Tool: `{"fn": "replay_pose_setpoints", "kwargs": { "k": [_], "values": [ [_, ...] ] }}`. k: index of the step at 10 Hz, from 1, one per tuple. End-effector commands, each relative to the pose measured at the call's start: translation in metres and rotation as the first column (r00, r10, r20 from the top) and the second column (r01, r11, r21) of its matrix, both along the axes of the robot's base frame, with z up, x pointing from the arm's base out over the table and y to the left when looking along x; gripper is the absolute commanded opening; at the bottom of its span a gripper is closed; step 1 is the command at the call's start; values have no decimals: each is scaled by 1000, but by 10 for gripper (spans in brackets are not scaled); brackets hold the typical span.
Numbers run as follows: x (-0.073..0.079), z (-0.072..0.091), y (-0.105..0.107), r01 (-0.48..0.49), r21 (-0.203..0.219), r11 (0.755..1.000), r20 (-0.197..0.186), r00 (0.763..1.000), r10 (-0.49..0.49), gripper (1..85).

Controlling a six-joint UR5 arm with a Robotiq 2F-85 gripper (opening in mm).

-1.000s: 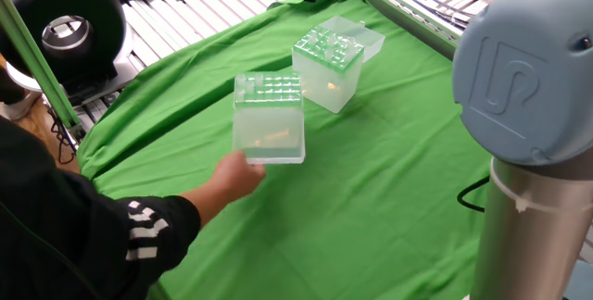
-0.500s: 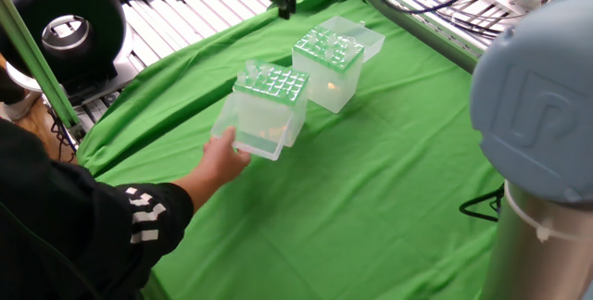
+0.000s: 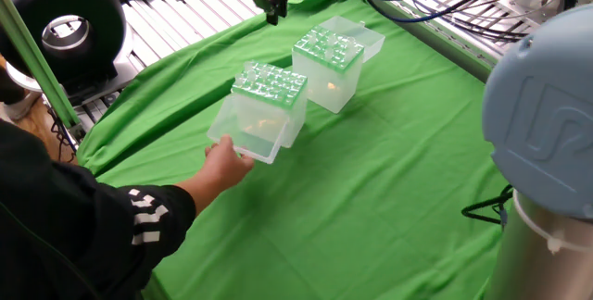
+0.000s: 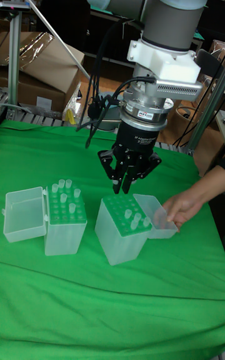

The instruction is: Insert a large pipette tip into the holder for large pipette tips

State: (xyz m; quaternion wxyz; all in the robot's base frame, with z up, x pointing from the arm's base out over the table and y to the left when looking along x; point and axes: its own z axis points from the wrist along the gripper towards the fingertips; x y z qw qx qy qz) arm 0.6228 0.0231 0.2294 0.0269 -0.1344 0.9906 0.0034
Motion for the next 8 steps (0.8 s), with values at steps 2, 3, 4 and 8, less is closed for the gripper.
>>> {"fn": "replay_pose_setpoints", "kwargs": {
  "k": [2, 3, 4, 8],
  "values": [
    [12, 7, -46, -134, 4, 991, 11, 991, 134, 163],
    [11, 7, -45, -205, 26, 978, 11, 979, 205, 200],
    [9, 8, -33, -272, 66, 960, 16, 962, 271, 283],
    [3, 9, -27, -171, 98, 980, -10, 985, 173, 340]
  ]
}}
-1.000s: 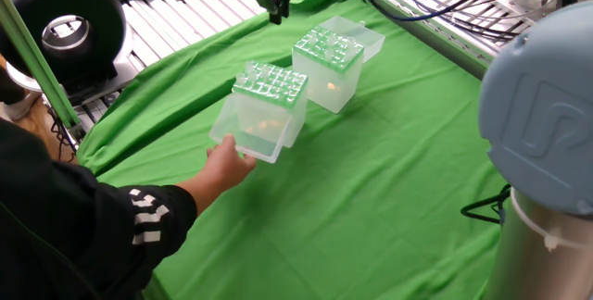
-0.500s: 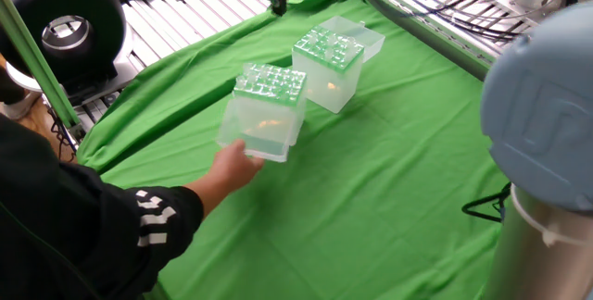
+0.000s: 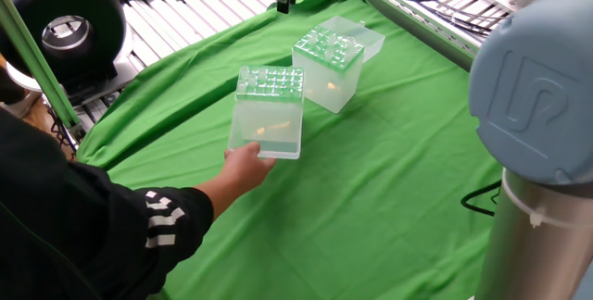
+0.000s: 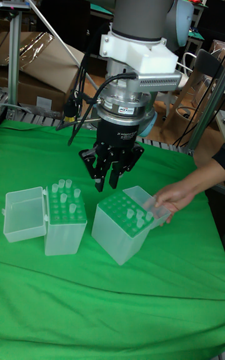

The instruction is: Insert a large pipette tip into the holder for large pipette tips

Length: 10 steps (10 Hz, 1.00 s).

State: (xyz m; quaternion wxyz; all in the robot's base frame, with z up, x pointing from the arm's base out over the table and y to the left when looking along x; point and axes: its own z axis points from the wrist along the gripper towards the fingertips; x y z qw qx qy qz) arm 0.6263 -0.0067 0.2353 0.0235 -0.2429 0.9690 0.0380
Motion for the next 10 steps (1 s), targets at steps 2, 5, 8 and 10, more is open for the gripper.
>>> {"fn": "replay_pose_setpoints", "kwargs": {
  "k": [2, 5, 8, 10],
  "values": [
    [-2, 1, -14, 90, -30, 996, -14, 996, -90, 287],
    [-2, 2, -3, -187, 7, 982, 7, 982, 187, 373],
    [-11, 1, 22, -81, 4, 997, -19, 997, 81, 413],
    [-8, -5, 54, -34, 21, 999, -5, 999, 34, 393]
  ]
}}
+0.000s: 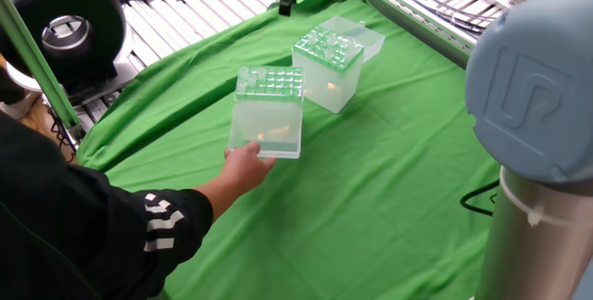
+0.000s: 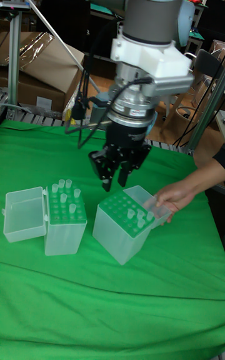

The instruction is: Insert a large pipette tip into the holder for large pipette tips

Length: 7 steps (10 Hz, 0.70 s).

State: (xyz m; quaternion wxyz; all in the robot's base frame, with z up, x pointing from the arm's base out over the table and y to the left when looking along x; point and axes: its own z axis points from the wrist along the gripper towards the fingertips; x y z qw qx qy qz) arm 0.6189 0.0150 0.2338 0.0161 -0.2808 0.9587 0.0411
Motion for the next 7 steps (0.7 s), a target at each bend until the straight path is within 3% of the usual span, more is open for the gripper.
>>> {"fn": "replay_pose_setpoints", "kwargs": {
  "k": [1, 4, 7],
  "values": [
    [1, -12, 42, 63, 22, 998, 19, 998, -64, 393],
    [2, -33, 64, 103, 22, 994, 57, 993, -104, 393],
    [5, -43, 69, 116, 17, 993, 73, 990, -117, 363]
  ]
}}
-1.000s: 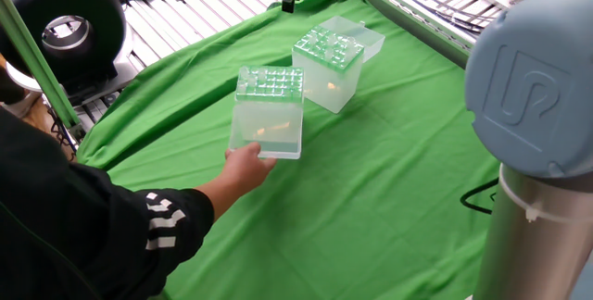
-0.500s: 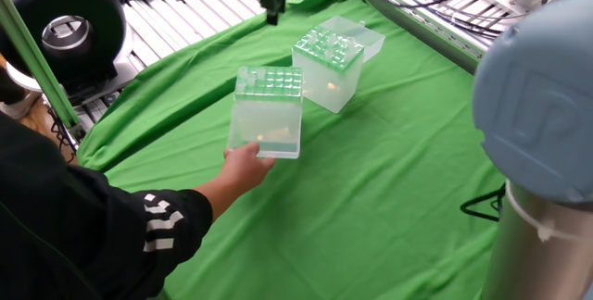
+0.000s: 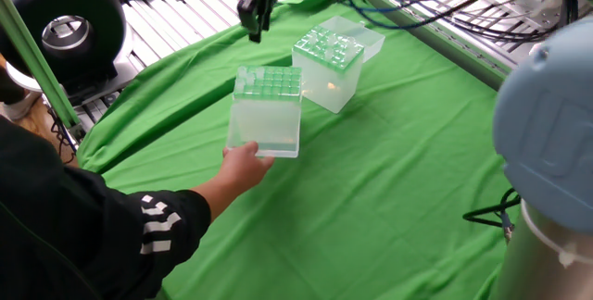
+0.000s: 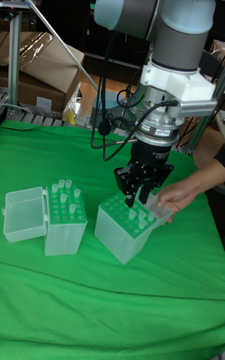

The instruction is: Insert a large pipette tip into the holder for large pipette tips

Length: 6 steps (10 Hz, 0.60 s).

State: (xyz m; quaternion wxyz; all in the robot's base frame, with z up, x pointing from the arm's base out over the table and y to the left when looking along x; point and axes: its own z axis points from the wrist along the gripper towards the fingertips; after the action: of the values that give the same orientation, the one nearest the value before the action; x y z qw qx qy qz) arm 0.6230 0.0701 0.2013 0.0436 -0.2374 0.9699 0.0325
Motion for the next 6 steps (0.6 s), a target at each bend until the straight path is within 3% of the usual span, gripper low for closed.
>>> {"fn": "replay_pose_setpoints", "kwargs": {
  "k": [1, 2, 5, 6],
  "values": [
    [2, -13, 12, 26, 1, 1000, 26, 999, -26, 357],
    [0, -11, 7, 21, -15, 1000, 17, 1000, -21, 353],
    [-38, -12, 3, 13, -31, 999, -131, 991, -17, 357],
    [-46, -11, 3, 15, -33, 999, -158, 987, -21, 360]
  ]
}}
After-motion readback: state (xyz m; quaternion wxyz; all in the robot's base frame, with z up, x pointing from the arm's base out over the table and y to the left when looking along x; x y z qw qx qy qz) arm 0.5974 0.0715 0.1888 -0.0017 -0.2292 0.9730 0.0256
